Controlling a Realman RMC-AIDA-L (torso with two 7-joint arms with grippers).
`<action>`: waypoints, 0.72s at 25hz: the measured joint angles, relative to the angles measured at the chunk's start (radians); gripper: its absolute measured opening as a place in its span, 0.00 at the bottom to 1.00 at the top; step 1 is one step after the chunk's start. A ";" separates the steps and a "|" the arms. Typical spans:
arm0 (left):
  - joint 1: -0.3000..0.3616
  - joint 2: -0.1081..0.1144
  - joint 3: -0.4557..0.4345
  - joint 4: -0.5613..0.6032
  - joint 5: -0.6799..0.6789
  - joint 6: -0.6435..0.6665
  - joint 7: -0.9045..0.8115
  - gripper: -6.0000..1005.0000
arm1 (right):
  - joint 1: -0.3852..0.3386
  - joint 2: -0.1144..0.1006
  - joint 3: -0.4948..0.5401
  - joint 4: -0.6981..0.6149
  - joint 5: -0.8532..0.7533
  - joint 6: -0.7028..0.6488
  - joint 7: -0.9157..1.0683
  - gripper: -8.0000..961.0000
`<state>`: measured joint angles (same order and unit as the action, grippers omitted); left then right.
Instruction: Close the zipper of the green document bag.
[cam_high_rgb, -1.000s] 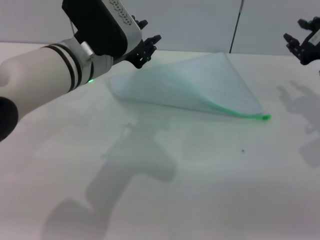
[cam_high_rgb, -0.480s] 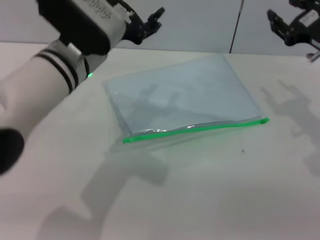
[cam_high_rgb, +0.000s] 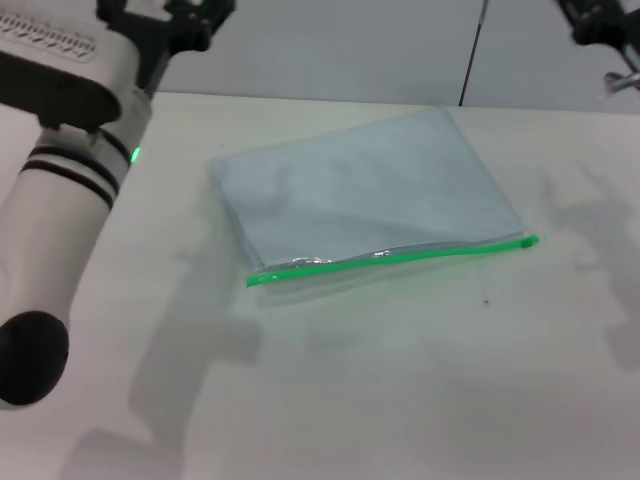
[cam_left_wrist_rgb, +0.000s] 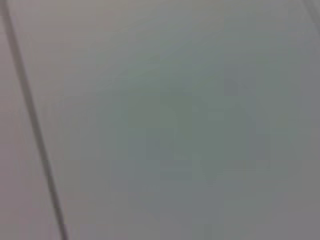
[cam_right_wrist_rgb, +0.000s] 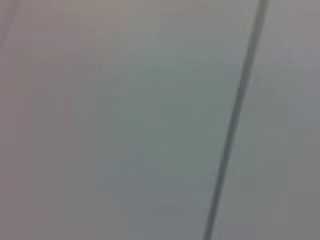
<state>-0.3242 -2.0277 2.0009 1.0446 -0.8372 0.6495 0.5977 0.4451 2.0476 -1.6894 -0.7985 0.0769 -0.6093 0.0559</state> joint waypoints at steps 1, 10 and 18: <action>-0.004 0.000 0.001 -0.015 -0.019 0.012 -0.003 0.89 | 0.001 0.000 -0.026 0.009 0.079 -0.010 -0.058 0.58; -0.030 0.001 0.016 -0.105 -0.033 0.070 -0.093 0.89 | 0.074 -0.008 -0.233 0.190 0.560 -0.209 -0.287 0.58; -0.030 0.002 0.016 -0.112 -0.037 0.071 -0.094 0.89 | 0.096 -0.008 -0.240 0.219 0.578 -0.207 -0.287 0.58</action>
